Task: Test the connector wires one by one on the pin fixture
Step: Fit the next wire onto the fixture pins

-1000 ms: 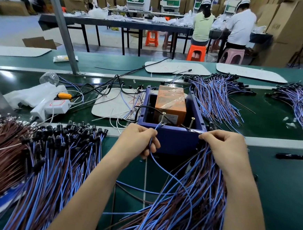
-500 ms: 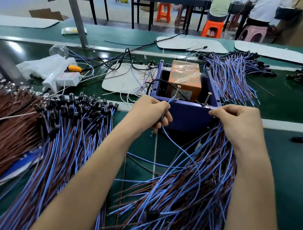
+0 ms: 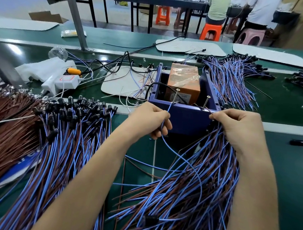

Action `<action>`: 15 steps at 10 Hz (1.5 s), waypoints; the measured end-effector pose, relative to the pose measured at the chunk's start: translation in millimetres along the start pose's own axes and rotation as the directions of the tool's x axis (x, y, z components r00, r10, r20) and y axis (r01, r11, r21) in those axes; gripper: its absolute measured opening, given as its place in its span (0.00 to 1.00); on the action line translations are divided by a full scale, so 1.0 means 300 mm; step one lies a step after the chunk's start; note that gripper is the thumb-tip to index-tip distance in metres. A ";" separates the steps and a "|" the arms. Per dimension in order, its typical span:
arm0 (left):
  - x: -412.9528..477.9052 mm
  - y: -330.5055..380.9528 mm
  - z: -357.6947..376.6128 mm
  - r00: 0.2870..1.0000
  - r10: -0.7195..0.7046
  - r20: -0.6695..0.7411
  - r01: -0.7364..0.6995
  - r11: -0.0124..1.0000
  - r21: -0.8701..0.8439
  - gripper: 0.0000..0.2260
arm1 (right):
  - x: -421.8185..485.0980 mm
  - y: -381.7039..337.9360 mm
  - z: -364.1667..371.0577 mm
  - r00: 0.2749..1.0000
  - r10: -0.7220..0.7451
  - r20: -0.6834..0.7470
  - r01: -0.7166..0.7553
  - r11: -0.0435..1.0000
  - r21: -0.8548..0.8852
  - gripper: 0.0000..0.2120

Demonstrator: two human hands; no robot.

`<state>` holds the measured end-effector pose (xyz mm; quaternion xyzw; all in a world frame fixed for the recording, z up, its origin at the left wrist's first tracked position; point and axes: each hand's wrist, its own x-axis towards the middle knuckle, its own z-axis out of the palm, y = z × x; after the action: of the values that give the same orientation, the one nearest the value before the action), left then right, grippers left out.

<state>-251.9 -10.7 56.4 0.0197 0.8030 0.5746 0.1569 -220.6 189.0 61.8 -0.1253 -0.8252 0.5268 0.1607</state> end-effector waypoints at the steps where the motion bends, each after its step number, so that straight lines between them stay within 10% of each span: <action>1: 0.003 -0.003 0.005 1.000 0.004 0.001 -0.004 1.000 -0.004 0.16 | 0.000 0.000 0.000 1.000 0.011 -0.005 -0.011 1.000 0.011 0.05; 15: 0.015 -0.020 0.015 0.998 0.062 -0.005 -0.062 0.998 0.010 0.18 | -0.003 -0.006 0.021 0.993 -0.030 -0.116 0.024 0.998 -0.056 0.10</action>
<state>-254.1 -7.6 48.5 0.0437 0.8052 0.5753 0.1368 -222.3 182.6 60.8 -0.1491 -0.8302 0.4934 0.2125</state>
